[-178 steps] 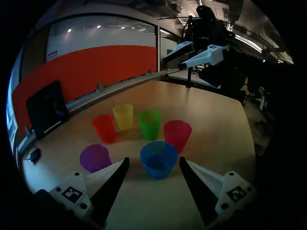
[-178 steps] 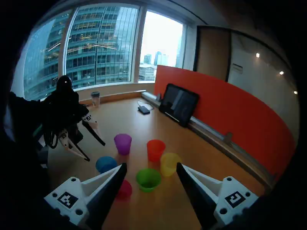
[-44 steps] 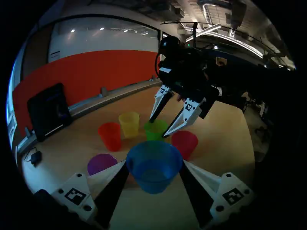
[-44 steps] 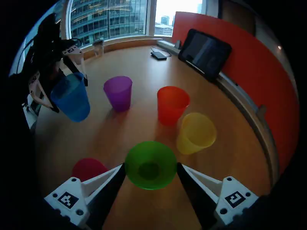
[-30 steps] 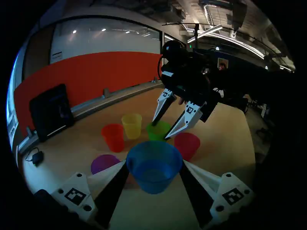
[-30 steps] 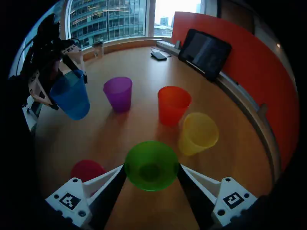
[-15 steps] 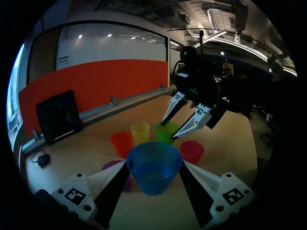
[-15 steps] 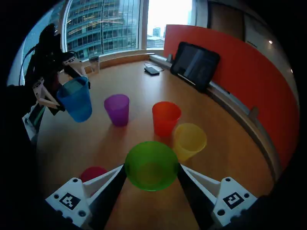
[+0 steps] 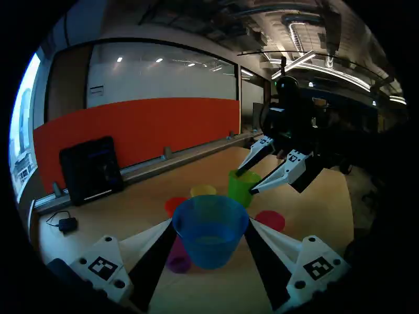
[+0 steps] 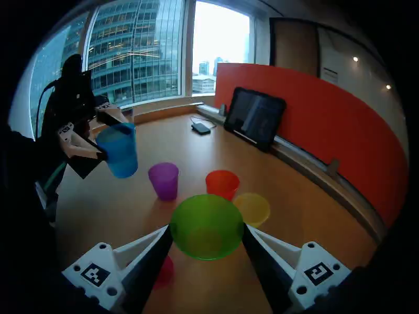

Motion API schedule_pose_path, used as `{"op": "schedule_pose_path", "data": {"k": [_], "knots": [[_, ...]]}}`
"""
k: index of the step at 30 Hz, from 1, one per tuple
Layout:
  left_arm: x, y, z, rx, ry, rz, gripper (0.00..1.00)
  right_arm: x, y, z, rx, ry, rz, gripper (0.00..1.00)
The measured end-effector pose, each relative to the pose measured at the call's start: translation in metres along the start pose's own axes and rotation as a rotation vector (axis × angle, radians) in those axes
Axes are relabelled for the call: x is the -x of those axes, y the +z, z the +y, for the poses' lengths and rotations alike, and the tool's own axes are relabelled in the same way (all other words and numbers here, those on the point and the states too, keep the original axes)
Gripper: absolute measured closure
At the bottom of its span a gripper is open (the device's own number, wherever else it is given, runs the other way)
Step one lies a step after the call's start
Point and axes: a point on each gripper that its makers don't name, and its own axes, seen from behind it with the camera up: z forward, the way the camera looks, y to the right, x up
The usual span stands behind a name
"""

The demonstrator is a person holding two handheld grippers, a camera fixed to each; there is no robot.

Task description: Pour water

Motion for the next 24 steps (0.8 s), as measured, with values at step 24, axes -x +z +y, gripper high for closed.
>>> {"op": "schedule_pose_path", "data": {"k": [24], "knots": [[-0.049,-0.015,-0.023,-0.048,-0.007,0.106,0.13,-0.079,-0.033,-0.013,0.069,-0.004,0.3,0.06]]}}
